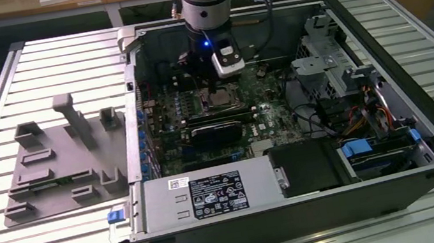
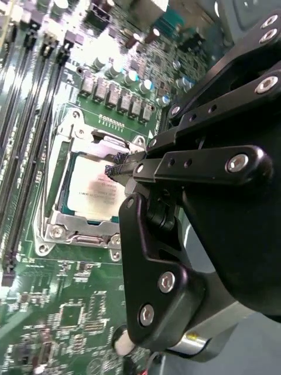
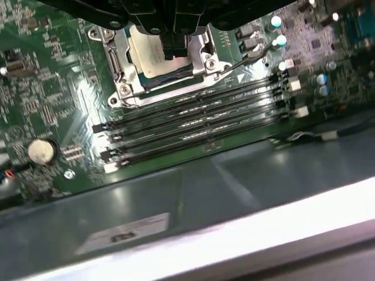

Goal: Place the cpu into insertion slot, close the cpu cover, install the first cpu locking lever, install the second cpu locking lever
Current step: 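Close the cpu cover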

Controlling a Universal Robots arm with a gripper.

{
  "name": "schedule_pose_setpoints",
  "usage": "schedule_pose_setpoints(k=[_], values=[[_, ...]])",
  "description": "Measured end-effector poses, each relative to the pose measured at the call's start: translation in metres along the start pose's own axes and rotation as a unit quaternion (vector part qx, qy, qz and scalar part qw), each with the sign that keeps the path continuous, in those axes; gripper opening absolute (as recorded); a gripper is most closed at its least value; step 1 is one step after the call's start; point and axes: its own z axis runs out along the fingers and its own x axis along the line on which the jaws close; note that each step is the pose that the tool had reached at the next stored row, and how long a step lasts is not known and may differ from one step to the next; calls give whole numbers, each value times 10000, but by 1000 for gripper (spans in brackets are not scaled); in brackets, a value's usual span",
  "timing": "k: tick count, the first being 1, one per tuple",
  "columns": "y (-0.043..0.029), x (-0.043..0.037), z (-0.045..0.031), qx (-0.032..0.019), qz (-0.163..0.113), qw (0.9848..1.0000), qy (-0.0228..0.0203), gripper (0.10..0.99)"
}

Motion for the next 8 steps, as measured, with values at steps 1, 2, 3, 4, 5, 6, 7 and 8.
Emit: schedule_pose_setpoints(k=[1, 2, 3, 4, 5, 6, 7, 8], values=[[0, 0, 1, 0, -99, 10000, 5, 102], [0, 0, 3, 1, -188, 9998, 11, 102], [0, 0, 4, 1, -277, 9996, 16, 102], [0, 0, 5, 2, -368, 9993, 21, 102], [0, 0, 6, 2, -457, 9990, 26, 102], [0, 0, 7, 3, -547, 9985, 31, 102], [-1, 0, 8, 4, -636, 9980, 36, 102], [-1, 0, 8, 4, -723, 9974, 40, 102]])
